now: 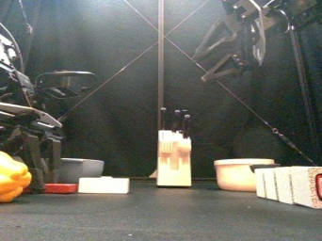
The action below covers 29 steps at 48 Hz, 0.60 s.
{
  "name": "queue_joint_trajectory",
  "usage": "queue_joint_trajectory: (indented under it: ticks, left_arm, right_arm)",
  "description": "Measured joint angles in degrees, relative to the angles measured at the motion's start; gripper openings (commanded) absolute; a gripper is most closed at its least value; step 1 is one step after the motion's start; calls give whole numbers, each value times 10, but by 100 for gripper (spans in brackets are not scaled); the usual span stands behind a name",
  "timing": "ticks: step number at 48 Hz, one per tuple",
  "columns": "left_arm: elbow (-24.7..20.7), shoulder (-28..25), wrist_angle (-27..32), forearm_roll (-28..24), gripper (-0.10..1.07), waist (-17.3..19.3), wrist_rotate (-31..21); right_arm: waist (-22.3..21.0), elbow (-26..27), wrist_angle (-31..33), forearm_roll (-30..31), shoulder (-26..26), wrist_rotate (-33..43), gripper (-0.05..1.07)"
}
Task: Grab salmon
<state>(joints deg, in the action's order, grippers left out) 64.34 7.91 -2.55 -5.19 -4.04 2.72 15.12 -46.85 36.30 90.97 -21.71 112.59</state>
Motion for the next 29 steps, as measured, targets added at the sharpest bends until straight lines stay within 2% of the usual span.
queue_joint_trajectory:
  ticks: [8, 29]
  left_arm:
    - [-3, 18, 31, 14, 63, -3, 1]
    - [-4, 32, 35, 19, 63, -8, 0]
  right_arm:
    - [-1, 1, 0, 0, 0, 0, 104]
    - [-1, 0, 0, -1, 0, 0, 104]
